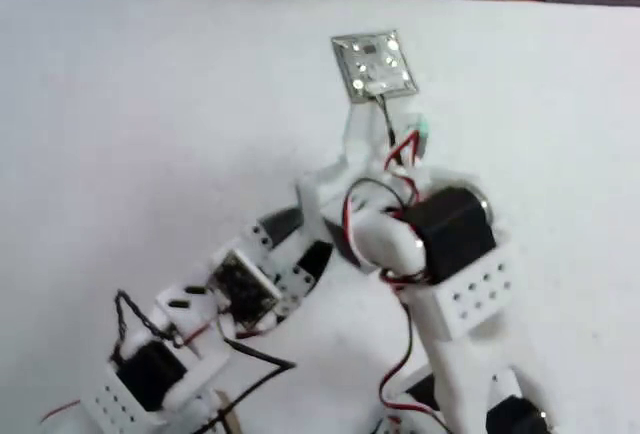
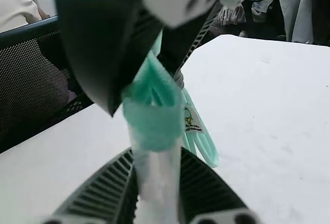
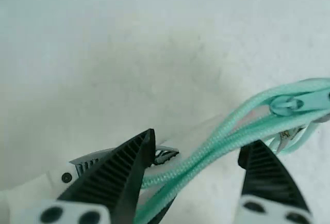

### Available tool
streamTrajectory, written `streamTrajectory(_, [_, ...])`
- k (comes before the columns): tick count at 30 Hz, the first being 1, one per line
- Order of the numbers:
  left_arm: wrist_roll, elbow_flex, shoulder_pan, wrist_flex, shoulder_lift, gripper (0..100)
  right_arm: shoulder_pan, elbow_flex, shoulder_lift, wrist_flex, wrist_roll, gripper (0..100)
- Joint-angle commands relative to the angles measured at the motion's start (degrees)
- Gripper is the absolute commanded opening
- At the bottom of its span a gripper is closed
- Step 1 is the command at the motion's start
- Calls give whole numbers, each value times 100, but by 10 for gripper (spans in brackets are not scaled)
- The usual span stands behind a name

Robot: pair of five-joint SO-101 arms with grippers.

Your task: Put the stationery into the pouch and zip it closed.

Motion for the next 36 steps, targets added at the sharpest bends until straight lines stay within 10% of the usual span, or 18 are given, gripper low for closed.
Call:
streamTrajectory(1, [-53,53,-110,-158,-48,24,-31,149,-40,22,70,71])
streamTrajectory(8, [-44,-88,-110,-9,-66,116,374,378,-330,13,1055,22])
streamTrajectory(11, [571,-563,-242,941,-75,264,884,-62,-312,13,1705,18])
streamTrajectory(18, [905,-2048,-611,2664,-75,269,1182,-457,-66,4,3991,18])
streamTrajectory(36, [97,-1310,-1235,1741,-57,267,1262,-475,-673,-119,9591,18])
